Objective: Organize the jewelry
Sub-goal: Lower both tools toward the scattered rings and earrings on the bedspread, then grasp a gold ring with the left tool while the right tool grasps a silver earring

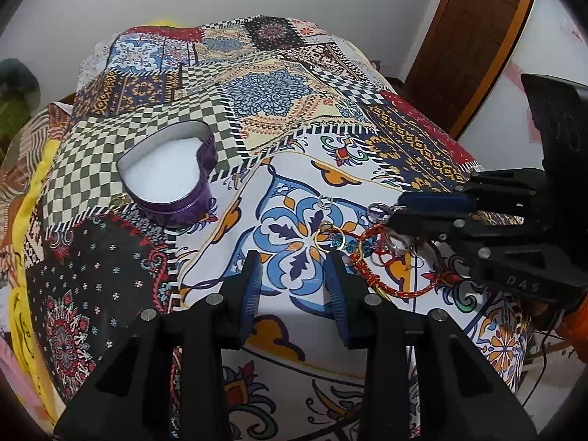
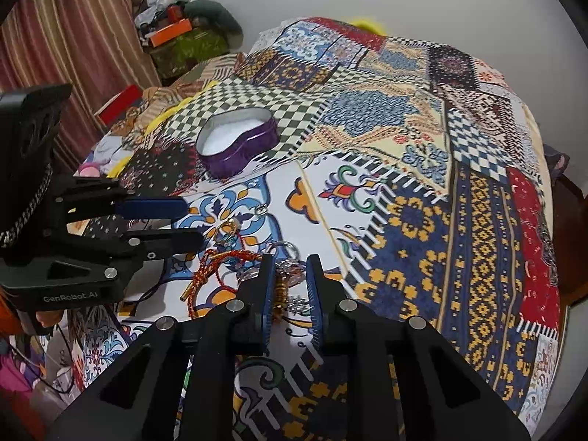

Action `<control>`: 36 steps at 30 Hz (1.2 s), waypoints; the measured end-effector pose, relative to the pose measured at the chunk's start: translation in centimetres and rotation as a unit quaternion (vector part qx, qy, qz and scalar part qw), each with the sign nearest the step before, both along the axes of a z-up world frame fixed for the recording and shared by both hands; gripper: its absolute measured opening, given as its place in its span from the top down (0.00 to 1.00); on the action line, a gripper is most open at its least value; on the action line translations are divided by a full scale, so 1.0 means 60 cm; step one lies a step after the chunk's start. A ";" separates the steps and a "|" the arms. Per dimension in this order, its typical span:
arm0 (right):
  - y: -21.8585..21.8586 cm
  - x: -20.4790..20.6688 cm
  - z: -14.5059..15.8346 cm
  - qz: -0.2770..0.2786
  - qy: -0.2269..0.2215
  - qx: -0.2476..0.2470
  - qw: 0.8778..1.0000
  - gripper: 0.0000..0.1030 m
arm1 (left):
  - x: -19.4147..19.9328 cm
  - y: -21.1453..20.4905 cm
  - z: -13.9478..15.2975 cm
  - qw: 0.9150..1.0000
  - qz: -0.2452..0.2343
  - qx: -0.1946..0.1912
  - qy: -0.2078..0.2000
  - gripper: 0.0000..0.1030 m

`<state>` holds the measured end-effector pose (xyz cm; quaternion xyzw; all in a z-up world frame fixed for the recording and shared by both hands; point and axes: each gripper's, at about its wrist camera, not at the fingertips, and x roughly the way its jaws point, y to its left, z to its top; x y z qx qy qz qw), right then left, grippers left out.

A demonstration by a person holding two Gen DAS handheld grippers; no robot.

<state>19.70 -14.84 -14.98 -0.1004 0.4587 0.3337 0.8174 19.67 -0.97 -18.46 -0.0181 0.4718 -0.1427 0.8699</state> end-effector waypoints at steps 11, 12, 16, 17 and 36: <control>-0.002 -0.002 -0.001 -0.001 -0.004 0.008 1.000 0.89 | 0.016 -0.029 -0.006 0.999 -0.037 0.008 -0.007 0.66; -0.003 -0.003 0.001 -0.002 -0.006 0.008 1.000 0.89 | 0.018 -0.031 -0.007 0.999 -0.038 0.007 -0.007 0.66; -0.013 -0.004 0.013 -0.009 -0.019 0.013 1.000 0.89 | 0.025 -0.034 -0.007 0.999 -0.040 0.002 -0.007 0.69; -0.015 -0.003 0.016 -0.011 -0.021 0.014 1.000 0.89 | 0.027 -0.035 -0.007 0.999 -0.041 0.000 -0.006 0.72; -0.045 -0.006 0.047 -0.041 -0.039 0.035 0.998 0.89 | 0.011 -0.021 0.028 0.999 -0.028 -0.012 -0.031 0.83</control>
